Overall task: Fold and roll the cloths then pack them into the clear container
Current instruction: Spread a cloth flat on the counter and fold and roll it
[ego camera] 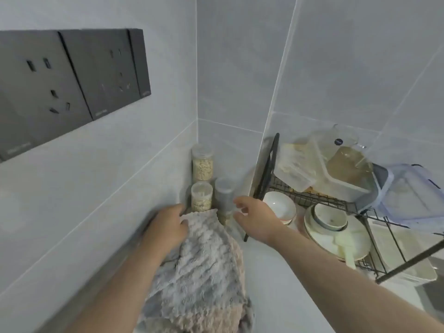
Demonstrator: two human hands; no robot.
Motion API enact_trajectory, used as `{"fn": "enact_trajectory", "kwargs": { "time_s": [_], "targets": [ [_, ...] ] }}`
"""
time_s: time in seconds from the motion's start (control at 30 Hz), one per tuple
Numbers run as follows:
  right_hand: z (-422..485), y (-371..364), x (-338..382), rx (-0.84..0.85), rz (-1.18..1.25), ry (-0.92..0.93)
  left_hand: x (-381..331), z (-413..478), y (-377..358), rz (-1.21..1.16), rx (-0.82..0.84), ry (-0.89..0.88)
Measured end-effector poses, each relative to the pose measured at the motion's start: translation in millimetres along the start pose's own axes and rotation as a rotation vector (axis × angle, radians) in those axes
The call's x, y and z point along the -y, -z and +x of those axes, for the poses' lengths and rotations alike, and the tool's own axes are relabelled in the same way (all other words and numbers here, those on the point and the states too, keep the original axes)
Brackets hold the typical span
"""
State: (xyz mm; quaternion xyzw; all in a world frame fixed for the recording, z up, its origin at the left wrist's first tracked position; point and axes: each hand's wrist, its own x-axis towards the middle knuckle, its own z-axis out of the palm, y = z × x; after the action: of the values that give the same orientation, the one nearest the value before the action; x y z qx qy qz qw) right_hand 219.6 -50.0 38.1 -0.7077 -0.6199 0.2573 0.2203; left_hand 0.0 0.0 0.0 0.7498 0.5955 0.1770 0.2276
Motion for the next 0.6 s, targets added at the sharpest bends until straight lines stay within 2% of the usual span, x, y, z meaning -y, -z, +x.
{"fn": "enact_trajectory", "kwargs": {
  "time_s": [0.2, 0.43, 0.6],
  "targets": [
    [43, -48, -27, 0.021, 0.138, -0.057, 19, 20, -34, 0.206, -0.032, -0.026],
    [85, -100, -56, -0.075, -0.010, 0.135, 16, 30, -71, 0.544, -0.006, 0.009],
    [89, -118, -78, -0.193, -0.095, 0.299, 14, 20, -83, 0.588, -0.086, -0.106]
  ]
}}
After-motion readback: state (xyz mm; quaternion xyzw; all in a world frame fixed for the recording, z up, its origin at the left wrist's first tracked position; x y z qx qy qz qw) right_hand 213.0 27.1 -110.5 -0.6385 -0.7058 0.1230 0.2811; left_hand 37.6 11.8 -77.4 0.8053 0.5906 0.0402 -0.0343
